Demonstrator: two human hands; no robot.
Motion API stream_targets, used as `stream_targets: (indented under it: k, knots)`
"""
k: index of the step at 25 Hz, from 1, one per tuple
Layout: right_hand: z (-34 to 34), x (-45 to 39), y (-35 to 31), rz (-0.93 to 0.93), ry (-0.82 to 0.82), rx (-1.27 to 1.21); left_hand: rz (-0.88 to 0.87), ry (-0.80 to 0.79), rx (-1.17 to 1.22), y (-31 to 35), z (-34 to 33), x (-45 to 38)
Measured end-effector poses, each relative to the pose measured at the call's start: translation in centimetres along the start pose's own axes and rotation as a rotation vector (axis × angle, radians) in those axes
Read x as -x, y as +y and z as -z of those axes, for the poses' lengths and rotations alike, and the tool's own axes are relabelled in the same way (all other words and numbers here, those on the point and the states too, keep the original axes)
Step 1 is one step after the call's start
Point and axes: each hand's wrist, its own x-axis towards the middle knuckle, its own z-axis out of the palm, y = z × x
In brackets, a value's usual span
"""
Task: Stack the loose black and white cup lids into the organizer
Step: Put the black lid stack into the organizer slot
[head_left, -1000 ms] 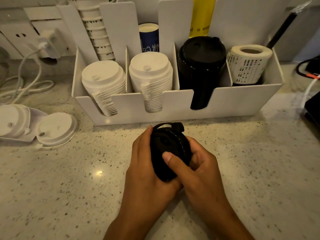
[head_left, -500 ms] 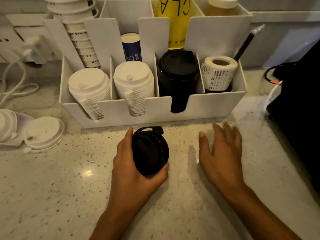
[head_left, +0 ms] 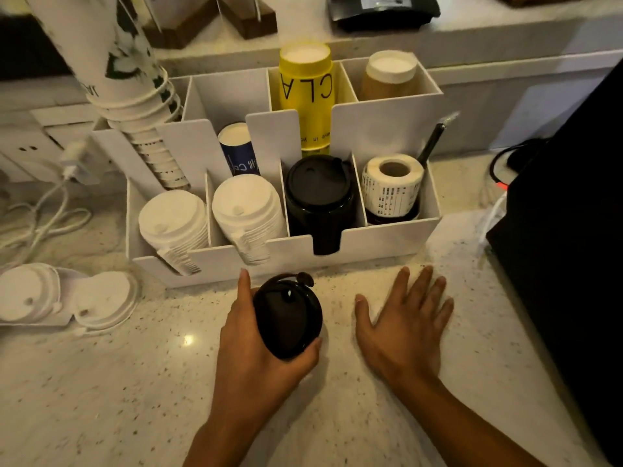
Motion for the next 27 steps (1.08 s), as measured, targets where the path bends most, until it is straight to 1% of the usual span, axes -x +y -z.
stream_targets:
  k: [5,12,18,22,27]
  knots:
    - [0.2,-0.1,-0.3,-0.020,-0.005,0.030,-0.091,-0.012,-0.110,3.2,1.2,-1.5]
    - [0.2,-0.2,-0.6,-0.044,-0.023,0.064,-0.254,0.080,-0.190,8.3,3.2,-4.8]
    - [0.3,-0.2,-0.5,-0.041,-0.030,0.060,-0.244,0.110,-0.245,10.9,2.6,-9.3]
    - [0.2,-0.4,-0.5,-0.047,-0.040,0.044,-0.230,0.114,-0.253,11.3,2.2,-11.7]
    - [-0.1,-0.7,-0.6,-0.069,-0.041,0.052,-0.233,0.055,-0.291,11.2,1.9,-13.7]
